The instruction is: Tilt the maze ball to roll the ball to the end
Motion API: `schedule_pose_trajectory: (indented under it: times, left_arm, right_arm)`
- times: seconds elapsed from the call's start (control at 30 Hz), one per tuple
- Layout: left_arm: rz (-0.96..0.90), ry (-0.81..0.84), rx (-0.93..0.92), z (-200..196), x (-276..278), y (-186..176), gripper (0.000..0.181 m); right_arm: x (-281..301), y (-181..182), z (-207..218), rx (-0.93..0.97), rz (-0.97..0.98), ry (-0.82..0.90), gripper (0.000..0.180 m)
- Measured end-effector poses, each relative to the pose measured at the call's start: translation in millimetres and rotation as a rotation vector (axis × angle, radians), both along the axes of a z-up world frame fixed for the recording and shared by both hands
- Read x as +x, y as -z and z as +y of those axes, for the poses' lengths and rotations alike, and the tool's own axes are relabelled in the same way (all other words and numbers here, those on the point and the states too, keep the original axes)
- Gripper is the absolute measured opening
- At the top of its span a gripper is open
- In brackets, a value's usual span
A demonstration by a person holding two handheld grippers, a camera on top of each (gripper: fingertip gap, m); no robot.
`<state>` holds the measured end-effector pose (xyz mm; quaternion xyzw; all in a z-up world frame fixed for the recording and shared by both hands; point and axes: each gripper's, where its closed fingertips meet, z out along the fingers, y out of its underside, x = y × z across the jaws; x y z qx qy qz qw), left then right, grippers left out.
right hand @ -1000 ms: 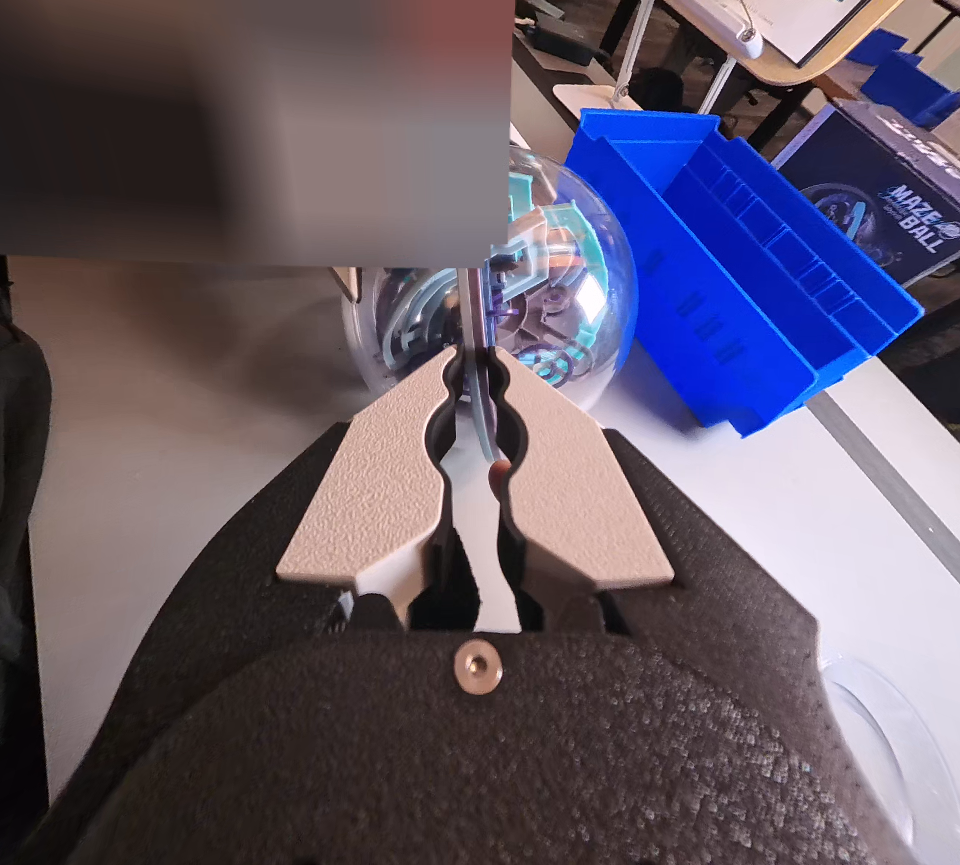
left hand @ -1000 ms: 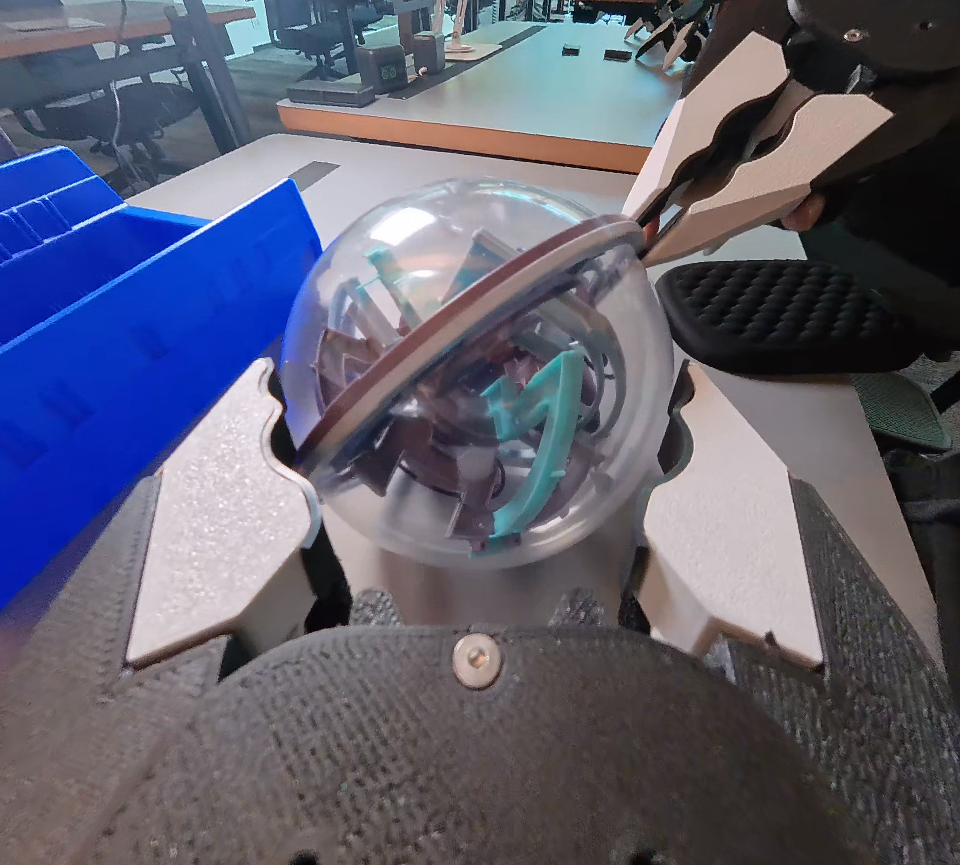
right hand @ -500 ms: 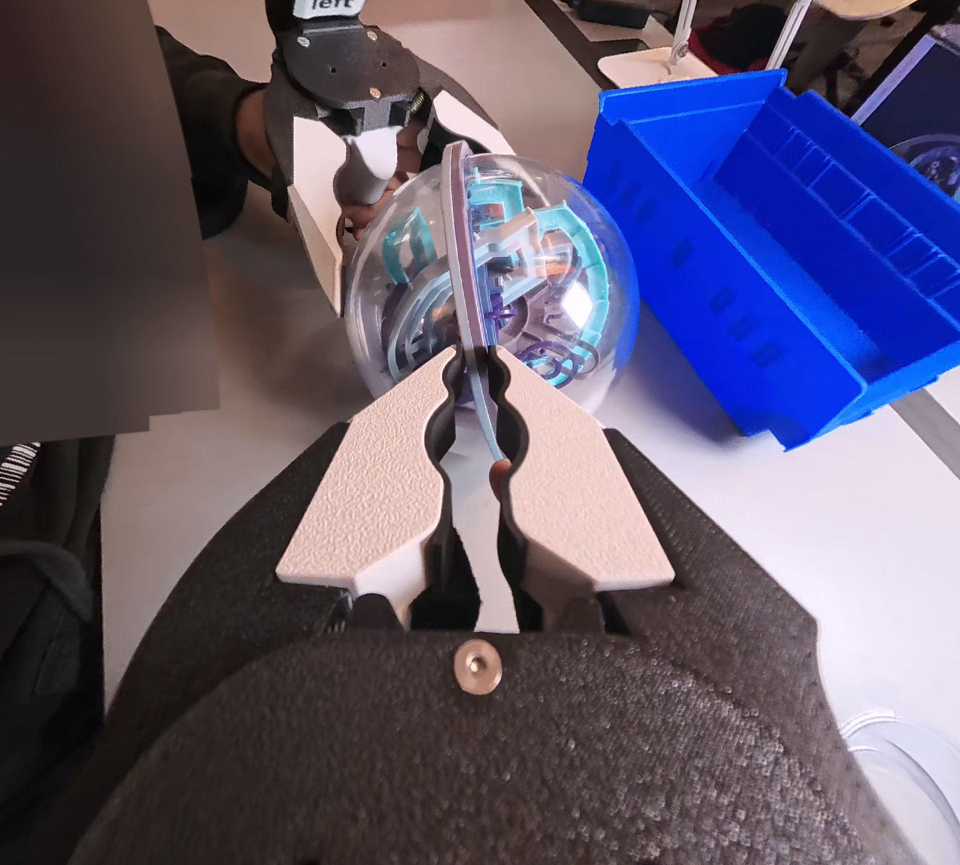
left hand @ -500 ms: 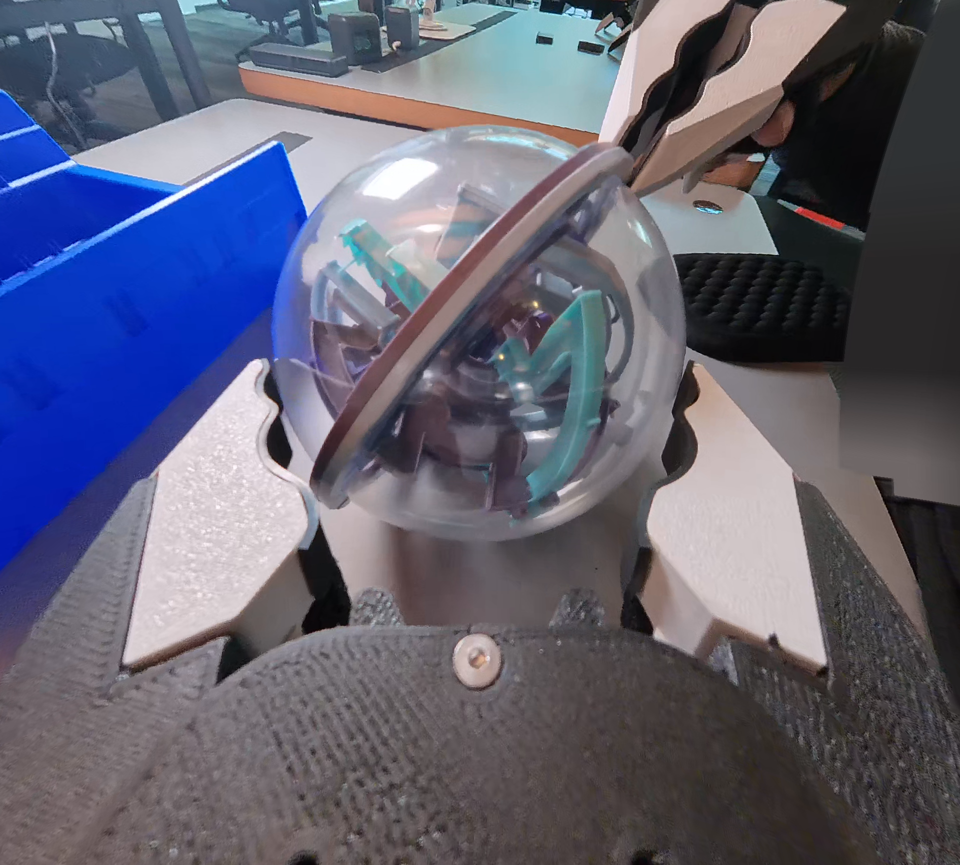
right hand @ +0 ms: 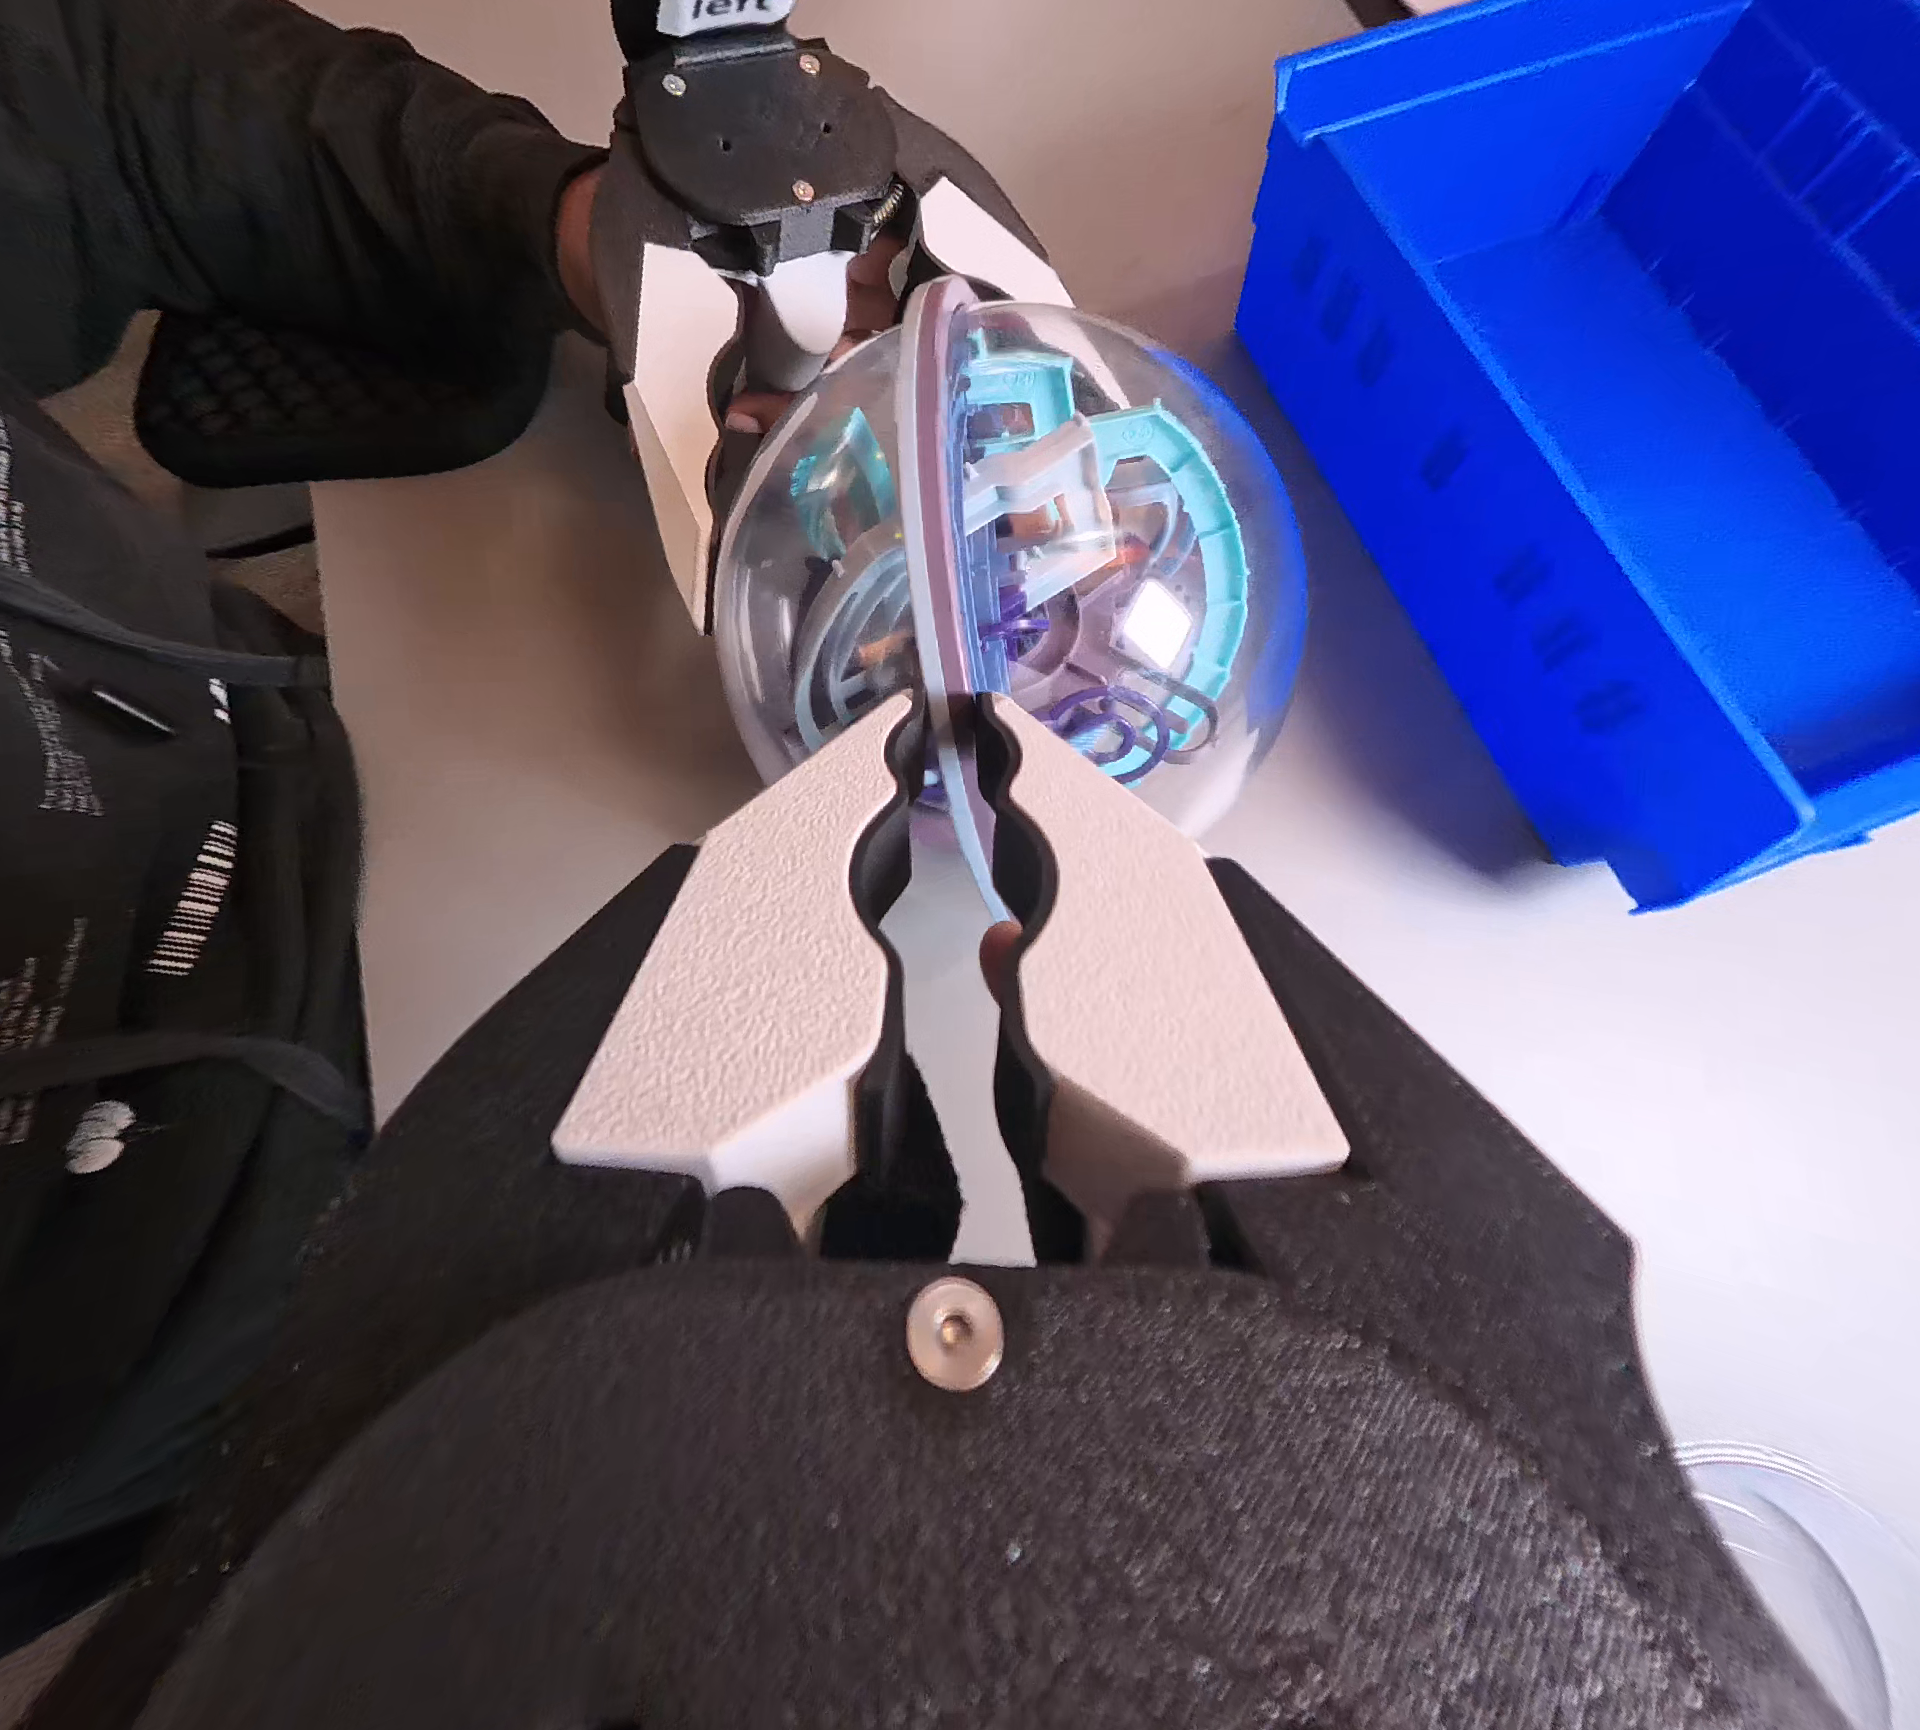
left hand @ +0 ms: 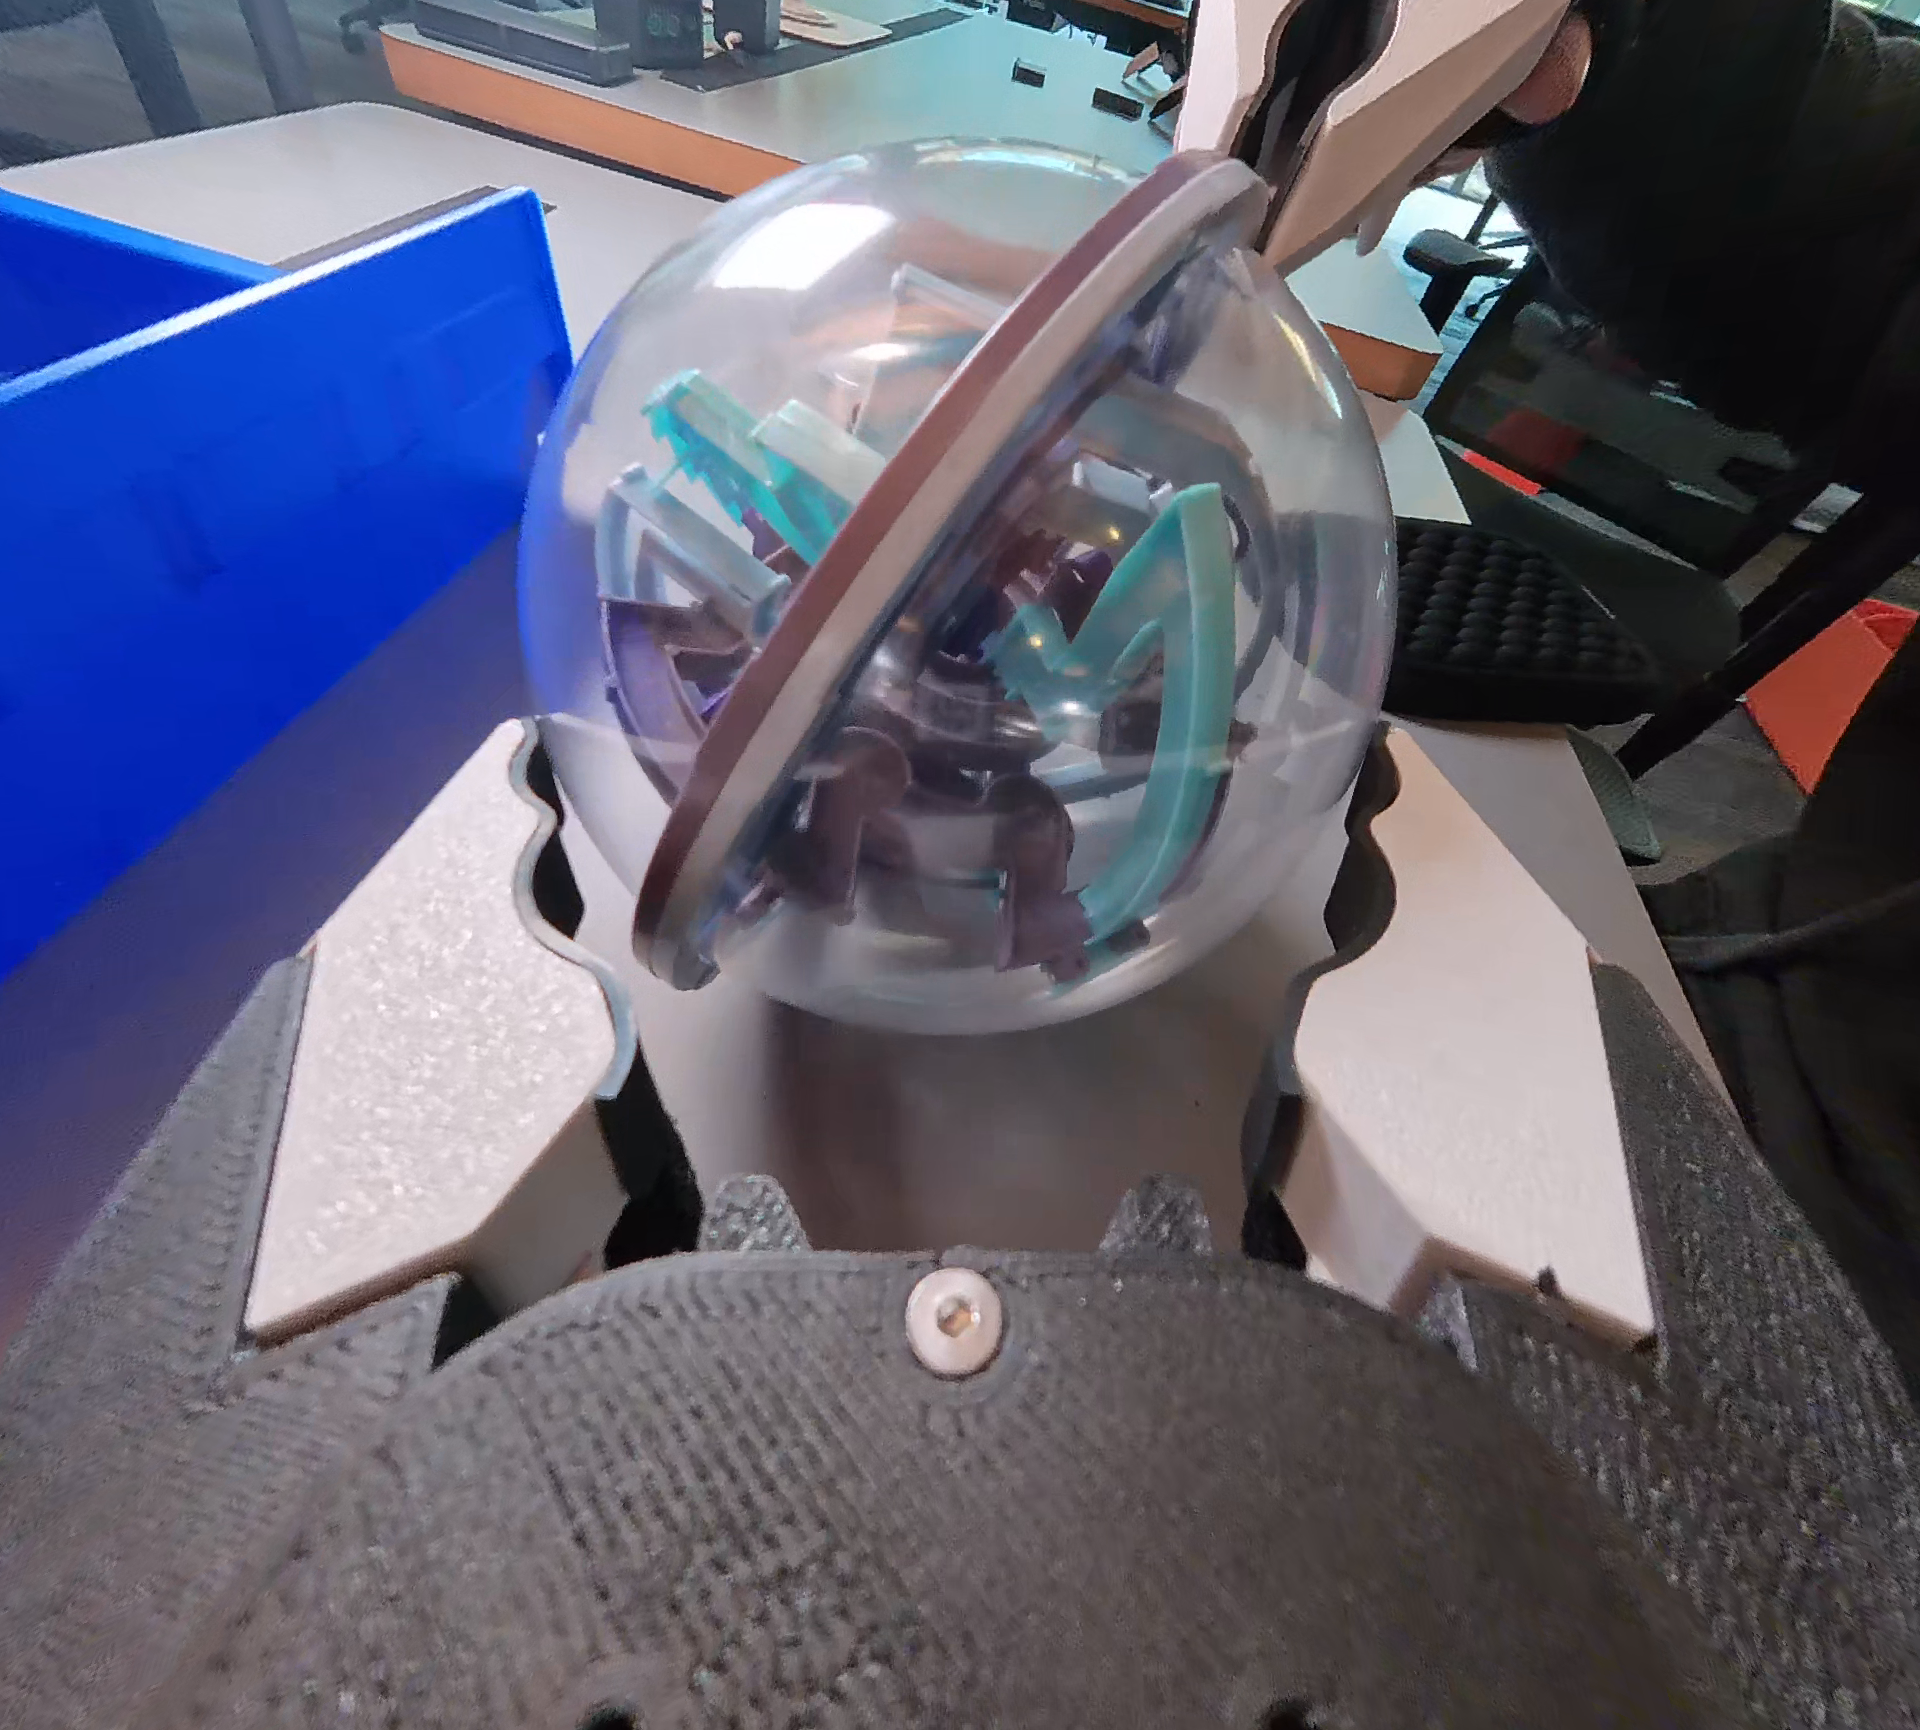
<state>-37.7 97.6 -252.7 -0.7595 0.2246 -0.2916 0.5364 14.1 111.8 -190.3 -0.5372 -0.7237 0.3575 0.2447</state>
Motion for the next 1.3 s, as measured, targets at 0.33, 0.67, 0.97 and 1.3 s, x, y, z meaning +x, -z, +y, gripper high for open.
schedule_pose_trajectory:
  times: [0.33,0.67,0.97,1.3]
  left_arm:
    - [-0.110,0.070,-0.109,-7.5,7.1,9.5,0.146]
    - [-0.180,0.067,-0.164,-5.2,-0.8,14.4,0.147]
    - [-0.192,0.056,-0.193,-2.2,-6.7,21.9,0.146]
    - [-0.225,0.067,-0.204,-1.2,-14.2,23.0,0.146]
  right_arm:
    - [-16.6,-14.4,-2.3,-0.121,-0.157,-0.002,0.006]
    - [-37.9,-17.5,6.5,-0.168,-0.196,-0.030,0.006]
    - [-56.4,-17.7,17.3,-0.186,-0.187,-0.041,0.006]
    - [-71.0,-17.1,20.5,-0.174,-0.185,-0.058,0.006]
